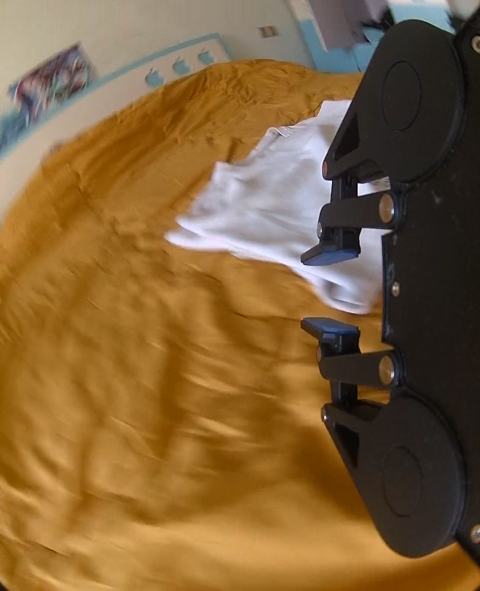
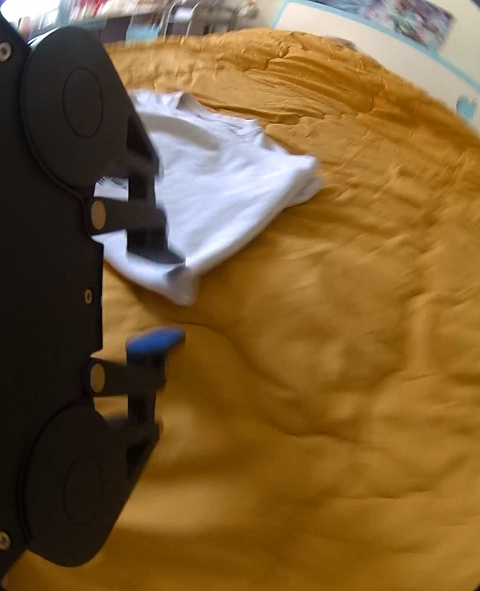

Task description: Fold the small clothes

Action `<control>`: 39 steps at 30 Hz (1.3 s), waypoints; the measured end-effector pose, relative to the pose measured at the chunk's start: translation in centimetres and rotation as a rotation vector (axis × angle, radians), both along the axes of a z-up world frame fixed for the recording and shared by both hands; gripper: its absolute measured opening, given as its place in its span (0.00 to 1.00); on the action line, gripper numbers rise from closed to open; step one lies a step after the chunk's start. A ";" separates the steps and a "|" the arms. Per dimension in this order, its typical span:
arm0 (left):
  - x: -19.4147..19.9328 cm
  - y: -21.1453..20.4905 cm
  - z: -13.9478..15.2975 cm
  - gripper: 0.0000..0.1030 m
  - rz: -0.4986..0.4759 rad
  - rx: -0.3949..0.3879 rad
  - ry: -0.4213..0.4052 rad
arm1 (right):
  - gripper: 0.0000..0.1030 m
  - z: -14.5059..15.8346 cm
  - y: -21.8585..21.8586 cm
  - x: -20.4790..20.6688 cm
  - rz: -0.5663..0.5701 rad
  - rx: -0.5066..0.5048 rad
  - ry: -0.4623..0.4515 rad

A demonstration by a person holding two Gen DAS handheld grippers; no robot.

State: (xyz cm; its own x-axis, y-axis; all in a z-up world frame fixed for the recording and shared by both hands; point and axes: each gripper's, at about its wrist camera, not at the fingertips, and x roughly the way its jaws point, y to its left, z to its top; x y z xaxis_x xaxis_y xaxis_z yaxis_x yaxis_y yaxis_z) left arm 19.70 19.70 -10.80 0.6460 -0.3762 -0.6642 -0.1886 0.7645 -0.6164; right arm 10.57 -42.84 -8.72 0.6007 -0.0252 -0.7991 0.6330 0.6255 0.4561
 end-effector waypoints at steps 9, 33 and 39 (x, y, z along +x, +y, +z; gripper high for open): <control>12.8 -5.0 1.8 0.38 -0.236 0.301 -0.320 | 0.56 2.5 1.4 11.6 0.422 -0.441 -0.304; 21.0 -10.2 -4.4 0.37 -0.317 0.418 -0.250 | 0.17 -3.4 4.0 23.1 0.569 -0.511 -0.206; 21.0 -10.1 -3.9 0.03 -0.301 0.385 -0.261 | 0.13 -2.8 4.7 22.7 0.539 -0.552 -0.220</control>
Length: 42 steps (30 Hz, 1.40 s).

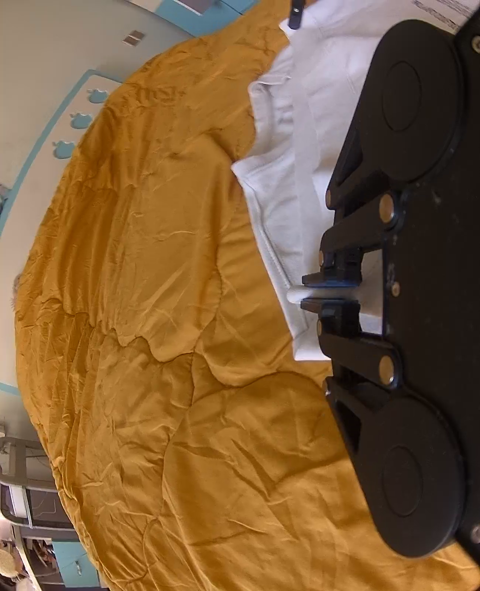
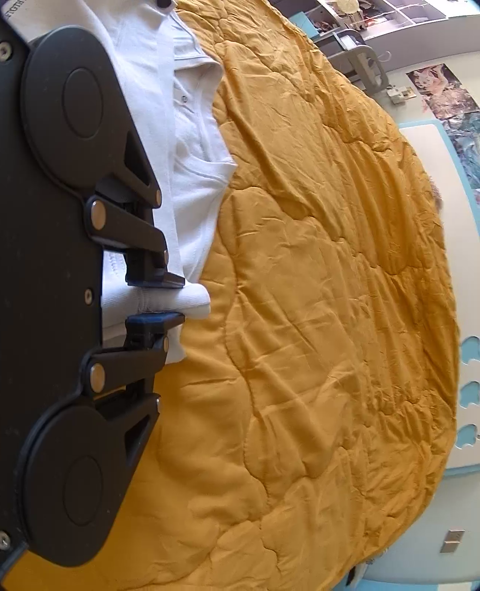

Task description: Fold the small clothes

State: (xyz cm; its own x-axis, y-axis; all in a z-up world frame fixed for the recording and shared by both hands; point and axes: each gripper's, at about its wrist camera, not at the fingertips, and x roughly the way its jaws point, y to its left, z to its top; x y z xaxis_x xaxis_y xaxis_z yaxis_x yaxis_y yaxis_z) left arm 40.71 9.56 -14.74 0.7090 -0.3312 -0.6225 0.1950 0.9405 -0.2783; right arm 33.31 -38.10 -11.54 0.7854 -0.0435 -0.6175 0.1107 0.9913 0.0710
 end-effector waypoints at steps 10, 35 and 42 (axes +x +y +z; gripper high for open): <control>1.5 1.1 -0.8 0.03 0.108 -0.046 -0.013 | 0.09 -0.2 -0.8 1.0 -0.087 -0.012 -0.040; -15.2 -3.0 4.6 0.26 -0.066 -0.258 0.042 | 0.20 3.9 7.8 -12.2 0.161 0.175 0.085; -16.2 -3.2 -0.9 0.28 -0.008 -0.161 0.175 | 0.15 -0.7 5.3 -13.9 0.004 0.058 0.278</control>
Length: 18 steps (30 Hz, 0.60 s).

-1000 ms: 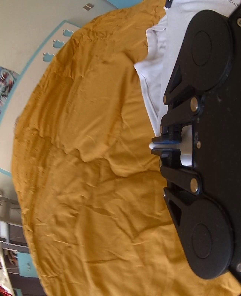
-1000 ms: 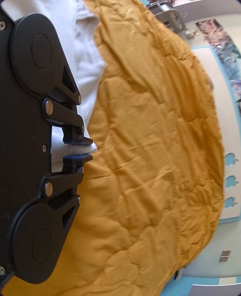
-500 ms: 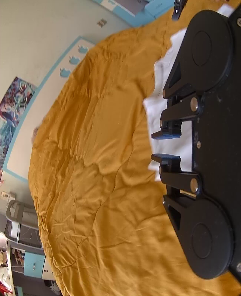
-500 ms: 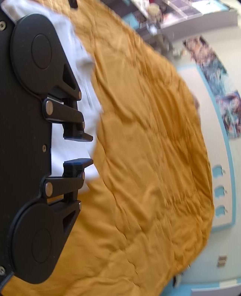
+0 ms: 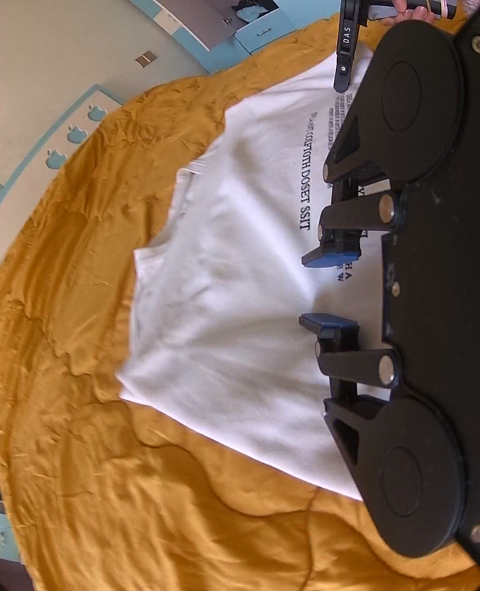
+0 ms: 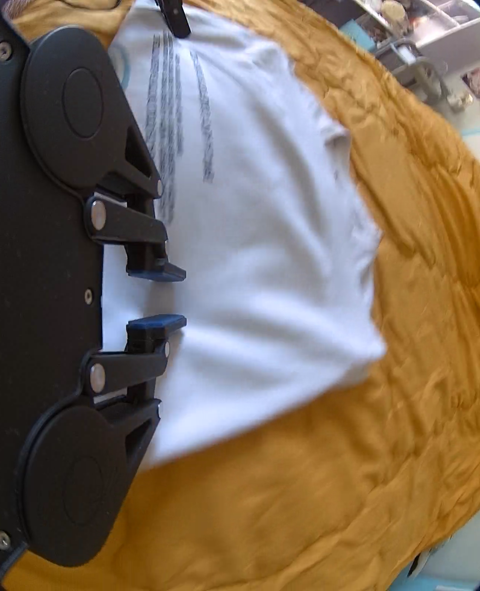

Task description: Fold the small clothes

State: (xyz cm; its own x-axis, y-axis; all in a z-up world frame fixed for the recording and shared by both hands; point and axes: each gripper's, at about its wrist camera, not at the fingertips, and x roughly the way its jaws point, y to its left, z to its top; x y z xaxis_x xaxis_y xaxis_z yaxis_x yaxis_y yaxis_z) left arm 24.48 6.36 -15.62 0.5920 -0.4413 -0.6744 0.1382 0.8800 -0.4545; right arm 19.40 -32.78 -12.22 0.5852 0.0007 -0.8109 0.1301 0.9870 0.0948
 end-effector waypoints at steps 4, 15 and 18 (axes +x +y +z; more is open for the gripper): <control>-0.1 -1.0 -0.1 0.28 -0.012 0.063 -0.015 | 0.15 0.0 -0.4 -0.3 -0.030 -0.008 0.012; 0.0 -0.8 0.2 0.31 -0.021 0.080 -0.026 | 0.58 4.6 -1.3 0.3 -0.056 -0.027 -0.251; 0.1 -0.8 0.1 0.33 -0.023 0.066 -0.025 | 0.63 4.2 -3.2 3.2 -0.088 -0.066 -0.263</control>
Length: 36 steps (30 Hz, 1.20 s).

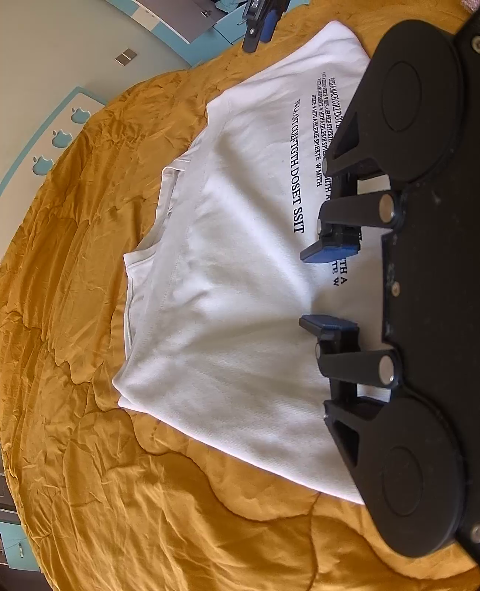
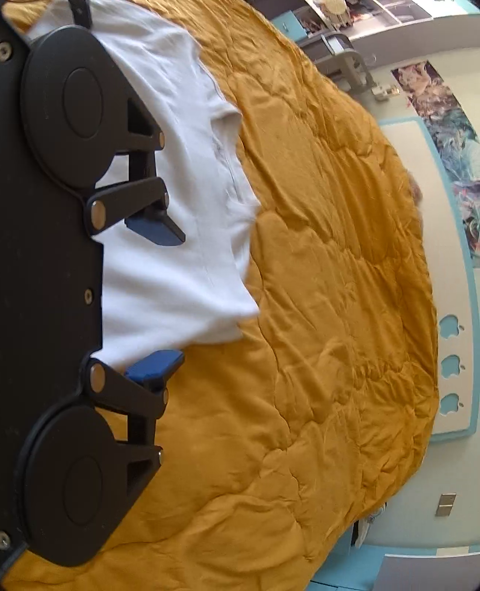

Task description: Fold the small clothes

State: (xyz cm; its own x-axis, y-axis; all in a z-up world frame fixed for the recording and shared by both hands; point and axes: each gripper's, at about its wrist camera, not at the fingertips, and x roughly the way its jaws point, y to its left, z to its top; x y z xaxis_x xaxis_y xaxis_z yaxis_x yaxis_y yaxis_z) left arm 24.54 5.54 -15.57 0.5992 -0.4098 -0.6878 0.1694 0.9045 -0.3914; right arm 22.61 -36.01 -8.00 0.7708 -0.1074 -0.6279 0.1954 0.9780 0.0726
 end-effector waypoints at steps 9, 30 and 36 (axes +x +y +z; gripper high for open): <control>0.2 0.2 -0.1 0.35 -0.003 -0.028 0.010 | 0.05 -3.7 -2.0 0.0 -0.125 0.076 0.080; -2.5 3.9 1.6 0.36 0.162 -0.111 0.043 | 0.07 -1.8 -4.9 -7.9 -0.112 0.278 0.237; -2.7 5.3 0.8 0.36 0.200 -0.135 0.096 | 0.04 -3.5 -4.1 -7.3 -0.155 0.186 0.340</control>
State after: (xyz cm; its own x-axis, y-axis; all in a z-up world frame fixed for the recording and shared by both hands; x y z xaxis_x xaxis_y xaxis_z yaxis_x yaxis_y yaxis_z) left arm 21.88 10.82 -14.73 0.6120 -0.3813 -0.6929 -0.0518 0.8549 -0.5162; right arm 15.35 -40.15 -11.55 0.4998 -0.0661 -0.8636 0.3824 0.9115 0.1516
